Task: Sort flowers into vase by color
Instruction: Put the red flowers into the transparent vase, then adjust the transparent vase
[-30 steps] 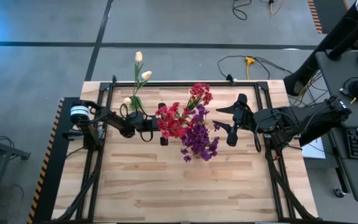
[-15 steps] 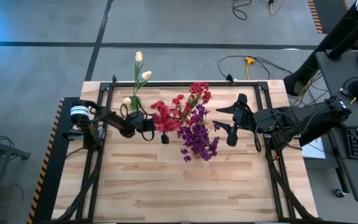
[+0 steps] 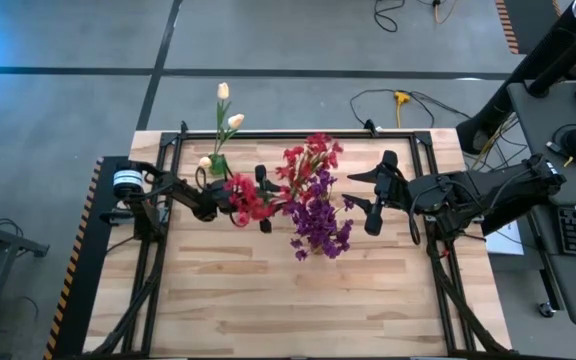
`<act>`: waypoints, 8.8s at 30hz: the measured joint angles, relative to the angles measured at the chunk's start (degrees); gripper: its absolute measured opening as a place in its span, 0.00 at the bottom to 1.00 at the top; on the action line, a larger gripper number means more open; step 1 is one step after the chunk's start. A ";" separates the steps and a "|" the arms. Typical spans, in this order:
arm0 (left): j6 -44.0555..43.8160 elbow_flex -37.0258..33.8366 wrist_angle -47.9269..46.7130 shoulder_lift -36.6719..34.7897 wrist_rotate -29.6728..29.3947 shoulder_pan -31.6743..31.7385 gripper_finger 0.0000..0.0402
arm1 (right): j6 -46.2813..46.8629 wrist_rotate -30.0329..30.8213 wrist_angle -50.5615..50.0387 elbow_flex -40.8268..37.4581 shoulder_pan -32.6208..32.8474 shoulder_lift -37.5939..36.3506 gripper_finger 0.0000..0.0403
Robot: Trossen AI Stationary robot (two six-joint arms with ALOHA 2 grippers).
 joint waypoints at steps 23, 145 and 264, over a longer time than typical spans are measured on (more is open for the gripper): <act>-4.48 -2.78 -1.18 -0.52 0.02 0.00 0.62 | 0.29 -0.04 -0.02 0.00 0.02 -0.01 0.52; -8.50 -4.81 -12.44 -11.04 -1.99 -2.40 0.19 | 39.31 2.41 -34.48 -3.64 0.08 -0.75 0.52; -16.66 -11.26 -22.74 -11.06 -9.14 -4.87 0.72 | 16.13 -22.53 20.02 -39.21 -22.91 -8.26 0.52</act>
